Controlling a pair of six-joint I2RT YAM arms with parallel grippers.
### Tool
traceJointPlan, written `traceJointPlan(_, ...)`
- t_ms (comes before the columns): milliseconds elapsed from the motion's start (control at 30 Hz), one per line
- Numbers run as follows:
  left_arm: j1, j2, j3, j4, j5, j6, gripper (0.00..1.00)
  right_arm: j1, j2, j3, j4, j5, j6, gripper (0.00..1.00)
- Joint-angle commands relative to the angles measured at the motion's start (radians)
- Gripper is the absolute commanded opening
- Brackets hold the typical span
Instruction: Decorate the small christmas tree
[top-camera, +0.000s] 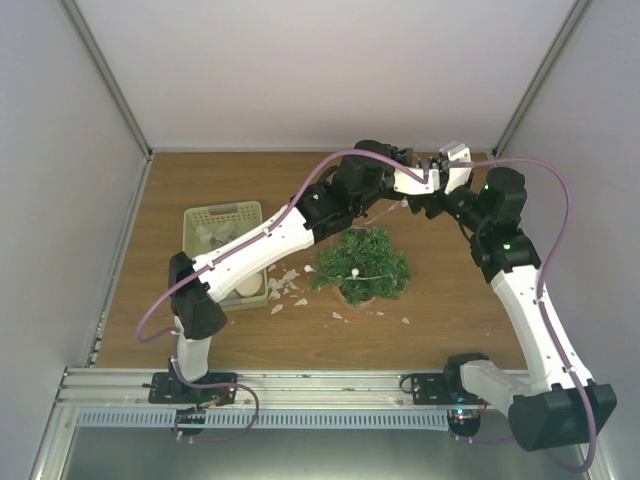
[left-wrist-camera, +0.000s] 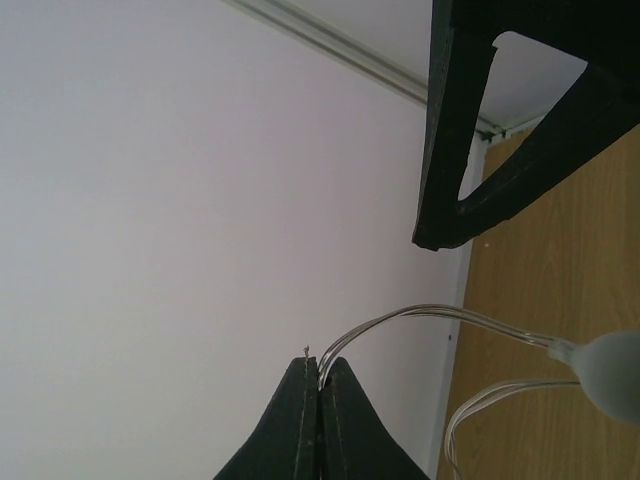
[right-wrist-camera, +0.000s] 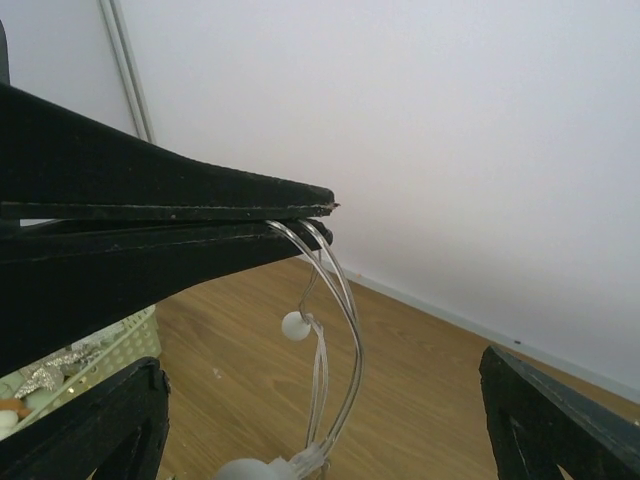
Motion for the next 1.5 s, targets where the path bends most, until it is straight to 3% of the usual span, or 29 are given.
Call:
traceJointPlan(0,-0.043,-0.039,0.055,0.062,0.022,0.023,0.00,0.003,0.010,-0.021,0.002,-0.030,-0.013,0.85)
traceJointPlan(733,-0.041,-0.059,0.032,0.057,0.009,-0.016,0.00,0.003,-0.042,-0.161,0.068,-0.097,-0.010,0.83)
traceJointPlan(1100,-0.028,-0.063,0.025,0.055,-0.004,-0.064,0.00,0.002,-0.180,-0.271,0.065,-0.032,0.032,0.86)
traceJointPlan(1467,0.020,-0.085,-0.013,0.044,0.022,-0.122,0.00,0.002,-0.274,-0.274,-0.009,0.076,0.022,0.87)
